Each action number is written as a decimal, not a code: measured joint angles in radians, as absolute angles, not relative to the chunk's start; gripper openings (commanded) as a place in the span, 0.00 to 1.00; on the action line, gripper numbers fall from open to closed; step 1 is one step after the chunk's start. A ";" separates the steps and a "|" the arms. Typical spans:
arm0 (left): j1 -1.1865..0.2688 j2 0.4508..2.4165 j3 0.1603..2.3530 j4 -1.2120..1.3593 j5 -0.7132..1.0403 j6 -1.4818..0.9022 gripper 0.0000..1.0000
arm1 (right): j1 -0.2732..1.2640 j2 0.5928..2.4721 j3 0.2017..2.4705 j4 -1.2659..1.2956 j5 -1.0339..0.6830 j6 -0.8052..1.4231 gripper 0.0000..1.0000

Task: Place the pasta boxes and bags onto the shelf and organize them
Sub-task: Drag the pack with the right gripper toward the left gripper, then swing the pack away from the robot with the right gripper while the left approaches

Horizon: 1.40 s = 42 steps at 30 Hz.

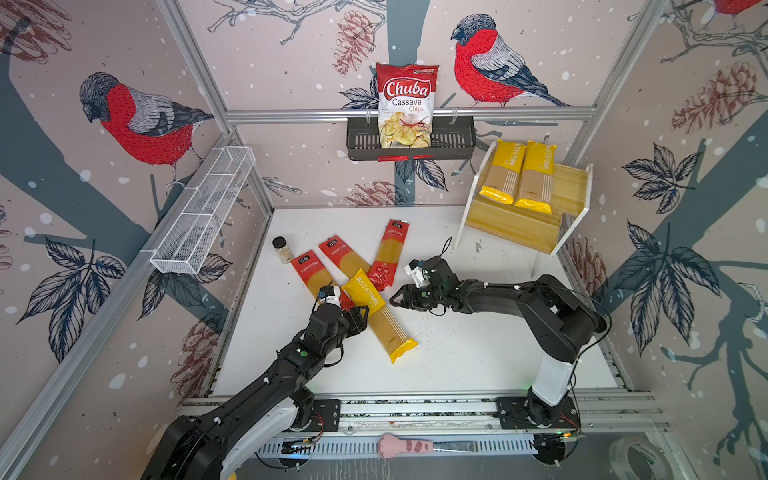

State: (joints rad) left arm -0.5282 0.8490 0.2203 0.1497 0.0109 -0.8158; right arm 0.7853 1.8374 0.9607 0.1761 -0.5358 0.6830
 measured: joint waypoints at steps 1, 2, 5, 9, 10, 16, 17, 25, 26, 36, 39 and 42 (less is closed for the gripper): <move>-0.529 0.863 0.211 0.165 0.025 -0.825 0.65 | 0.797 1.837 0.964 0.160 -0.539 0.668 0.61; -0.531 0.873 0.200 0.180 0.026 -0.837 0.64 | 0.809 1.840 0.969 0.148 -0.543 0.652 0.61; -0.533 0.892 0.160 0.212 0.050 -0.855 0.63 | 0.836 1.880 0.999 0.146 -0.553 0.627 0.60; -0.533 0.915 0.128 0.253 0.052 -0.876 0.58 | 0.836 1.950 1.045 0.142 -0.572 0.605 0.57; -0.533 0.925 0.122 0.273 0.052 -0.884 0.57 | 0.836 1.966 1.057 0.144 -0.585 0.604 0.55; -0.533 1.019 0.105 0.367 0.060 -0.886 0.43 | 0.852 2.017 1.102 0.165 -0.633 0.572 0.41; -0.533 1.028 0.105 0.381 0.065 -0.886 0.42 | 0.857 2.017 1.103 0.165 -0.636 0.567 0.36; -0.534 0.987 0.150 0.395 0.067 -0.867 0.39 | 0.865 1.981 1.079 0.191 -0.628 0.557 0.14; -0.534 0.974 0.161 0.387 0.064 -0.863 0.39 | 0.865 1.968 1.070 0.193 -0.621 0.557 0.13; -0.529 0.822 0.224 0.253 0.005 -0.832 0.40 | 0.797 1.860 0.962 0.379 -0.564 0.682 0.12; -0.527 0.846 0.232 0.242 -0.001 -0.826 0.41 | 0.779 1.908 0.952 0.458 -0.541 0.772 0.14; -0.527 0.887 0.236 0.236 -0.001 -0.820 0.41 | 0.778 1.949 0.945 0.508 -0.533 0.826 0.18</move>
